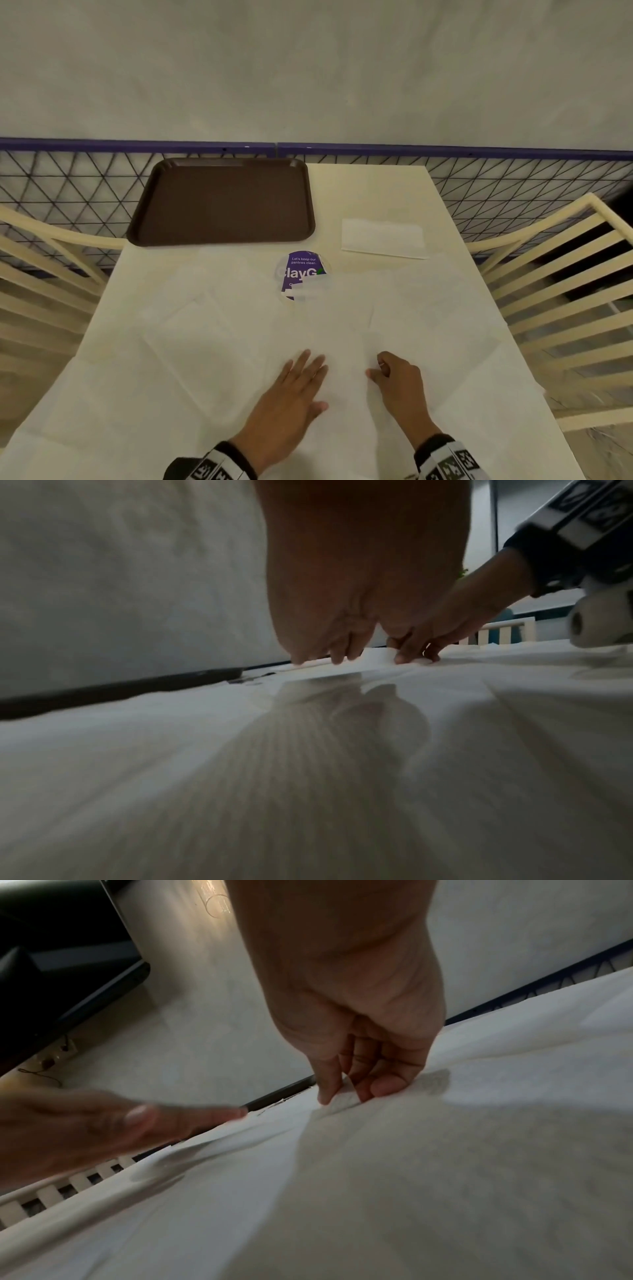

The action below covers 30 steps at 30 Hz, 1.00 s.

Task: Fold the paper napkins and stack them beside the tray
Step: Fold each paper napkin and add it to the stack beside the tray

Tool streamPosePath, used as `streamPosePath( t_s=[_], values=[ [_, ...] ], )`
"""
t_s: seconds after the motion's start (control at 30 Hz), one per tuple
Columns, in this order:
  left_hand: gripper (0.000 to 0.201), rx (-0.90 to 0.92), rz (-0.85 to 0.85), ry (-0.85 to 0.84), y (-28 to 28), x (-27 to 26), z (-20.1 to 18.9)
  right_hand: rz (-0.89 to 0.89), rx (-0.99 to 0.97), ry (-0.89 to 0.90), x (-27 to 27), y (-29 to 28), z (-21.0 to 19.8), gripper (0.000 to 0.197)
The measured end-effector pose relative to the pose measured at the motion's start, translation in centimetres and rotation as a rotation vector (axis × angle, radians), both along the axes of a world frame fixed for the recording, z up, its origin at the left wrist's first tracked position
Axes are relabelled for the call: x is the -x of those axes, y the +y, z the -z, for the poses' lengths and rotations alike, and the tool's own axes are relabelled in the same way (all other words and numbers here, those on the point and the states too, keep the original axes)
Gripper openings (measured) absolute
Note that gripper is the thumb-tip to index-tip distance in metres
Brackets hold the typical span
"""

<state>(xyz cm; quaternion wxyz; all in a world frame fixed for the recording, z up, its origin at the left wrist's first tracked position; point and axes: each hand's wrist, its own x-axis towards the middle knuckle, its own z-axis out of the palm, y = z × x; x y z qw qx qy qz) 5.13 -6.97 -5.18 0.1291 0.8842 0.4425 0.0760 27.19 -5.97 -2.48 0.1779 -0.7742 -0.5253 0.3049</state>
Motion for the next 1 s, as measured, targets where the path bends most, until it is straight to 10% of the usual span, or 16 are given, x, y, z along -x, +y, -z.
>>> streamPosePath(
  t_s=[0.07, 0.17, 0.33, 0.8, 0.93, 1.0],
  values=[
    [0.054, 0.03, 0.04, 0.082, -0.5, 0.5, 1.8, -0.002, -0.005, -0.004, 0.0, -0.2, -0.6, 0.012],
    [0.054, 0.012, 0.05, 0.105, -0.7, 1.3, 3.5, -0.093, -0.249, -0.284, 0.1, -1.3, 0.0, 0.049],
    [0.054, -0.061, 0.037, 0.139, -0.5, 1.1, 3.8, -0.82, -0.035, -0.288, 3.9, -3.7, 1.0, 0.067],
    [0.072, -0.165, -0.199, 0.095, 0.3, 5.2, 1.0, -0.621, 0.234, -0.371, -1.4, -5.3, 2.0, 0.056],
    [0.019, -0.086, -0.138, -0.077, 5.9, 1.4, -1.7, -0.713, 0.149, -0.297, -1.5, -5.1, 1.6, 0.078],
    [0.056, 0.223, -0.077, -0.032, 8.0, -0.2, -3.0, -0.71, 0.136, -0.265, -1.5, -5.0, 1.2, 0.079]
  ],
)
